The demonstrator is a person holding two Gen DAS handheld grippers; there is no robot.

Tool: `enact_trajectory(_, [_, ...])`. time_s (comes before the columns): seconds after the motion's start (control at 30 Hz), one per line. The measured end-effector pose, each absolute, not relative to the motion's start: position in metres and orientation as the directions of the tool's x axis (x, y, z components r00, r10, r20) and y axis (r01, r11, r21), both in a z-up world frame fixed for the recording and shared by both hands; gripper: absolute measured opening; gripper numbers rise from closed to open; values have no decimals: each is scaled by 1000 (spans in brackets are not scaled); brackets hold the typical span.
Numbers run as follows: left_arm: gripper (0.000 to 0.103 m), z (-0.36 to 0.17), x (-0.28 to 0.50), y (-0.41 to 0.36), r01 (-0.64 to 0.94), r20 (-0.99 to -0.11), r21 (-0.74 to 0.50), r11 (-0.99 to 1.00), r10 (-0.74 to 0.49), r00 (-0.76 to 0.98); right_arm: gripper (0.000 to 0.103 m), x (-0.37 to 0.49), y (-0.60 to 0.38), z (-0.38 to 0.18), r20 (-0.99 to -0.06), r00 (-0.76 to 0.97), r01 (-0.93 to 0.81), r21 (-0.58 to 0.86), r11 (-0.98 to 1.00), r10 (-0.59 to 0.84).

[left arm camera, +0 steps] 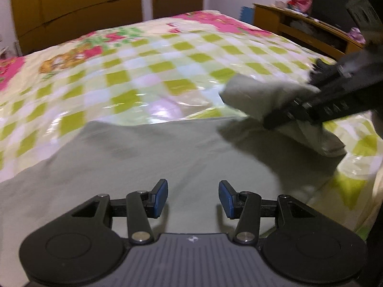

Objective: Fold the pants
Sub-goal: 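Lift the leg end with the right gripper and fold it toward the waistband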

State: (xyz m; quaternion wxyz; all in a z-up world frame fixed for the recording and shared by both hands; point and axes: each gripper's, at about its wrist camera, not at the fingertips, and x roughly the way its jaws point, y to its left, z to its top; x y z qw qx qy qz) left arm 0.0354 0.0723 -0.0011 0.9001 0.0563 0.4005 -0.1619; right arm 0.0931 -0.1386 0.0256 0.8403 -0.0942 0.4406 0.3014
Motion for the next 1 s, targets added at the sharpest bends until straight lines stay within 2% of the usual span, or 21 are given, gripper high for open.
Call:
enact_trajectory(0.3, [60,-12,18,125,265,-714,-60,962,-227,662,8,78,-109,27,-829,402,-555,116,824,388])
enact_trajectory(0.47, [60,-12,11,145,236,-697,-71,969,-218,683,8,82,-74,34,-808,411,-567,137,812,423])
enact_trajectory(0.67, [60,-9,0,179,188,-679,-42,981,-166,716,8,92,-16,46,-772,419,-607,155,780,479])
enact_trajectory(1.0, [60,-11,-17,226,107,-687,-34,994,-101,720,8,97,103,32,-778,384,-689,117,716,497])
